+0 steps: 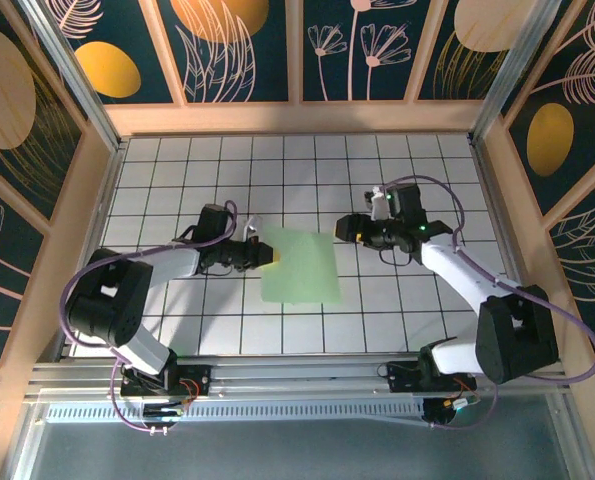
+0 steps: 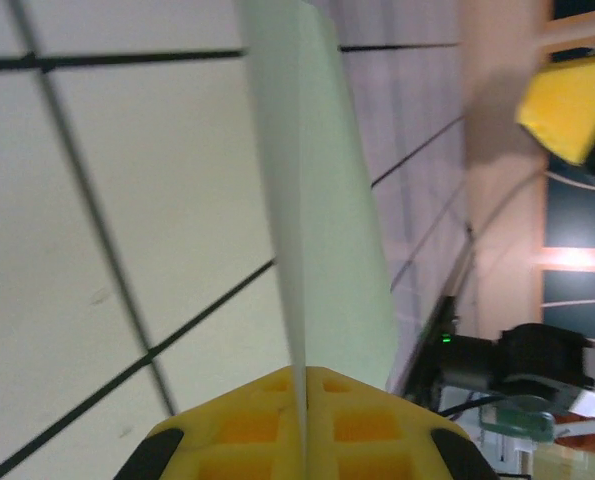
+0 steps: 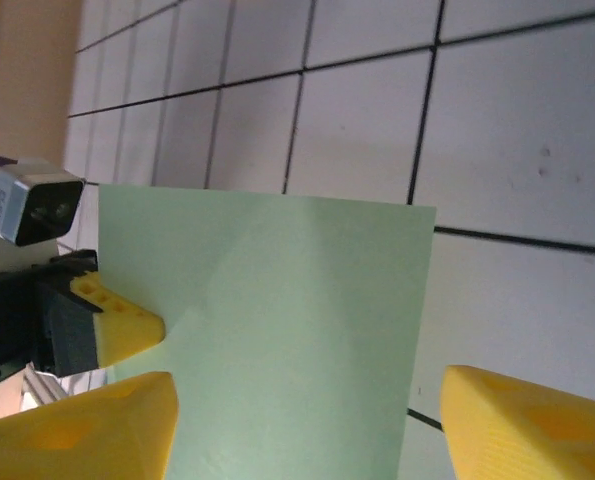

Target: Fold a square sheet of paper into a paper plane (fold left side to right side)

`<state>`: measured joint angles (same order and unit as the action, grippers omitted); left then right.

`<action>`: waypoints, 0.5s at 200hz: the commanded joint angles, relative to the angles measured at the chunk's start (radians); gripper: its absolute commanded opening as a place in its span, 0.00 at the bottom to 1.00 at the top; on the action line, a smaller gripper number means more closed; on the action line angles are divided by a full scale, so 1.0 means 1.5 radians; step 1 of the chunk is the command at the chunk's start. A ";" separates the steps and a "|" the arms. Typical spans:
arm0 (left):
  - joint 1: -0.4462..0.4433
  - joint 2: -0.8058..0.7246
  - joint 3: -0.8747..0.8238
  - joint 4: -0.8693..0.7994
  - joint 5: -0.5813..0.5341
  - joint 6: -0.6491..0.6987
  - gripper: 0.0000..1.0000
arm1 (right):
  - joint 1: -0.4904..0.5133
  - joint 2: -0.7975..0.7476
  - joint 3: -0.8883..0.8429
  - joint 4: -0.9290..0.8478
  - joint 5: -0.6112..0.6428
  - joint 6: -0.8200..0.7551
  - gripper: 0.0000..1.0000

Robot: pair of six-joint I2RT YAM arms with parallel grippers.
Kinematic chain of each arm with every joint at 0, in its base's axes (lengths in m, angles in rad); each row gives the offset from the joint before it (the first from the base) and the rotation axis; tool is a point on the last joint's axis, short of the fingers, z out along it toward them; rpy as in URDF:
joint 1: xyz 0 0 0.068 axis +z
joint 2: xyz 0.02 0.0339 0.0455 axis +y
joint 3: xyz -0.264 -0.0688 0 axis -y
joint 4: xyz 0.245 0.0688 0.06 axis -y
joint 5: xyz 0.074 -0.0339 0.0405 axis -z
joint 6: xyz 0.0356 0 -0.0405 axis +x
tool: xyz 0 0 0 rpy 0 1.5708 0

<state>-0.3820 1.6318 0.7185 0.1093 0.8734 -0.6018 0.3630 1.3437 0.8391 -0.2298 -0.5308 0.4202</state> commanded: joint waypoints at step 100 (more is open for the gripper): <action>-0.003 0.045 0.049 -0.122 -0.056 0.057 0.10 | 0.116 0.238 0.035 0.056 0.052 0.072 0.05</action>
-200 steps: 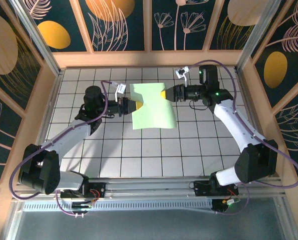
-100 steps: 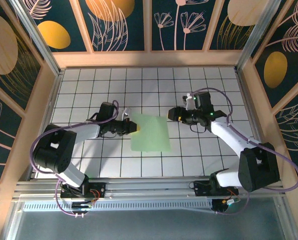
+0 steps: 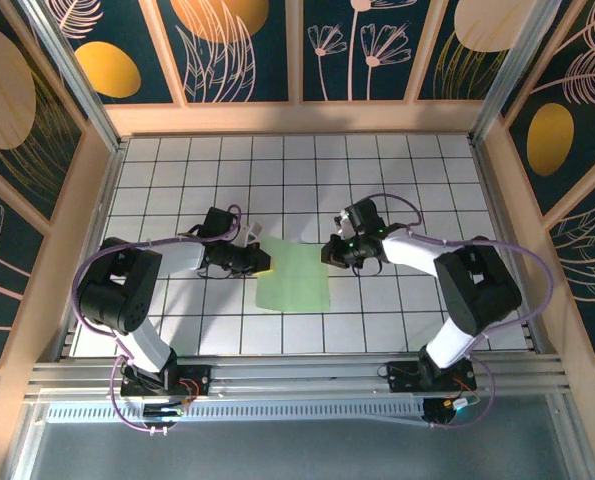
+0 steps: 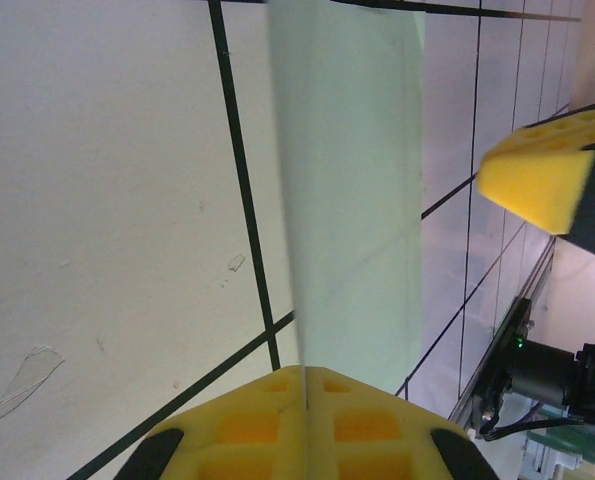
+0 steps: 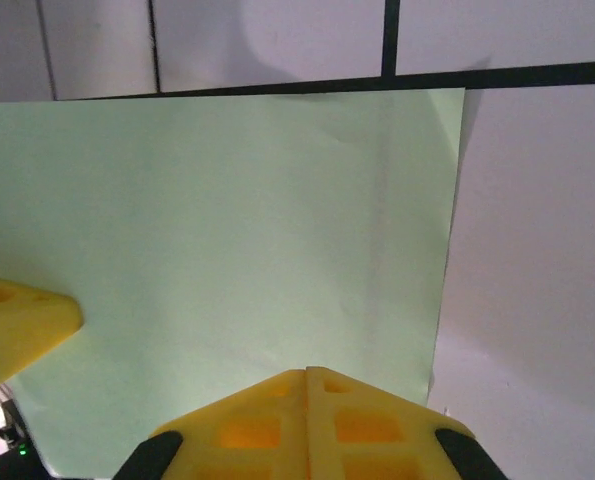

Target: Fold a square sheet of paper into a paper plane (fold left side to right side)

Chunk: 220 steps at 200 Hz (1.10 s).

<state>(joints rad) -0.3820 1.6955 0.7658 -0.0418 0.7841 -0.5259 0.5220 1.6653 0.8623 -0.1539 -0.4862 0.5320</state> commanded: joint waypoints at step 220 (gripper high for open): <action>-0.081 0.065 0.080 0.189 0.113 -0.136 0.68 | 0.013 0.076 -0.077 0.129 0.030 0.007 0.07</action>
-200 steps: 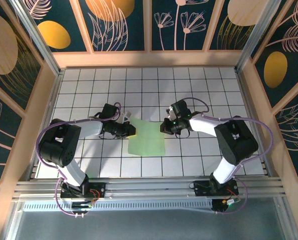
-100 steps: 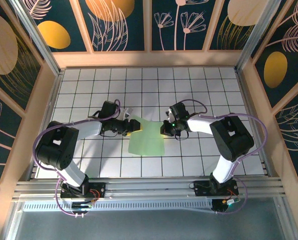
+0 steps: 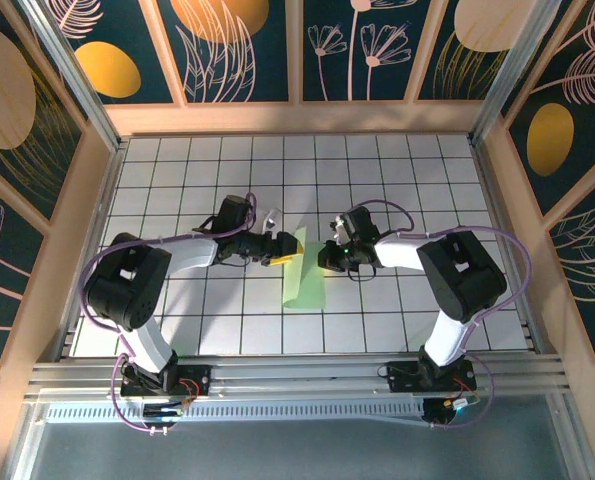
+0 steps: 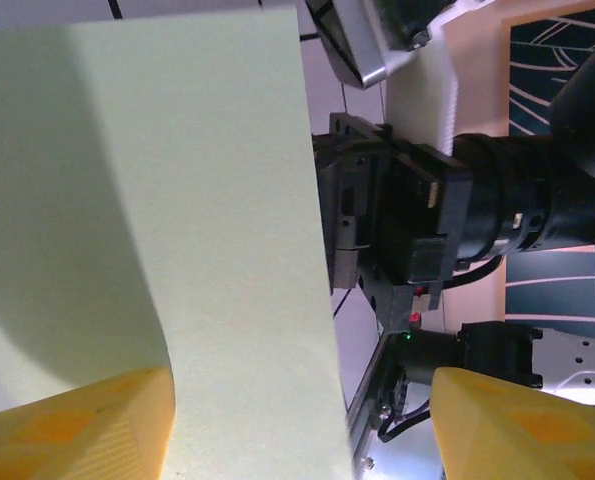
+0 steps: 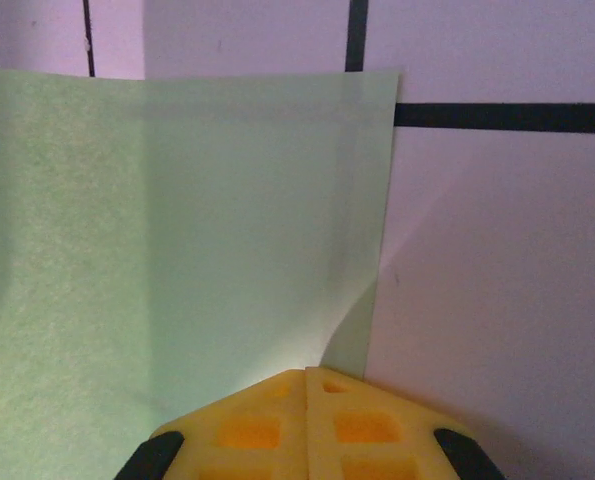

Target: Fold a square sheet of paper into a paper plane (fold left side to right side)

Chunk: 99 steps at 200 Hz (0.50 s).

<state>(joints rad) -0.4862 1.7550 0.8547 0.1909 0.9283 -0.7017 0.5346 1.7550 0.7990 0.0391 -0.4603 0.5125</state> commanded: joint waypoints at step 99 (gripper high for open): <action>-0.022 0.057 0.031 -0.010 -0.060 -0.002 0.23 | 0.005 -0.040 -0.060 0.072 0.001 0.053 0.06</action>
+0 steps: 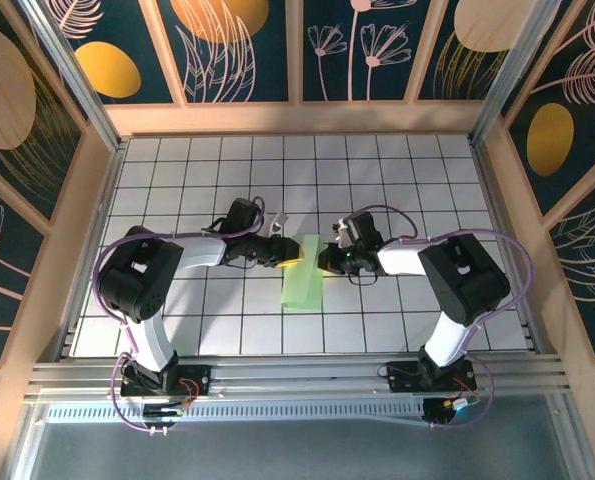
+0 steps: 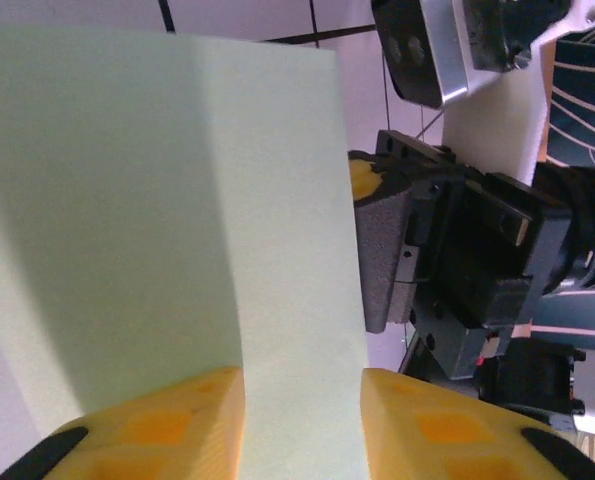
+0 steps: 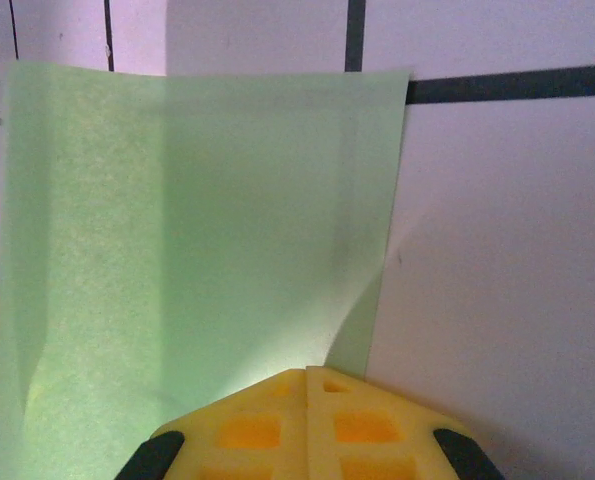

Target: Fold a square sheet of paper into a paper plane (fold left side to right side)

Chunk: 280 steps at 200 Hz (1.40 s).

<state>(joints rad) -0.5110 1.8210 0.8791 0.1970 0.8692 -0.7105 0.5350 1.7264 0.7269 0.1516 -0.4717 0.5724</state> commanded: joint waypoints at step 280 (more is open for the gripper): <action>-0.015 0.000 -0.018 0.025 -0.064 -0.042 0.11 | 0.004 -0.056 -0.091 0.191 -0.154 0.205 0.09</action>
<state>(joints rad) -0.5297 1.8359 0.8665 0.2089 0.7895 -0.7555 0.5320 1.6249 0.5564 0.4713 -0.7113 0.9012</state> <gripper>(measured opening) 0.080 0.179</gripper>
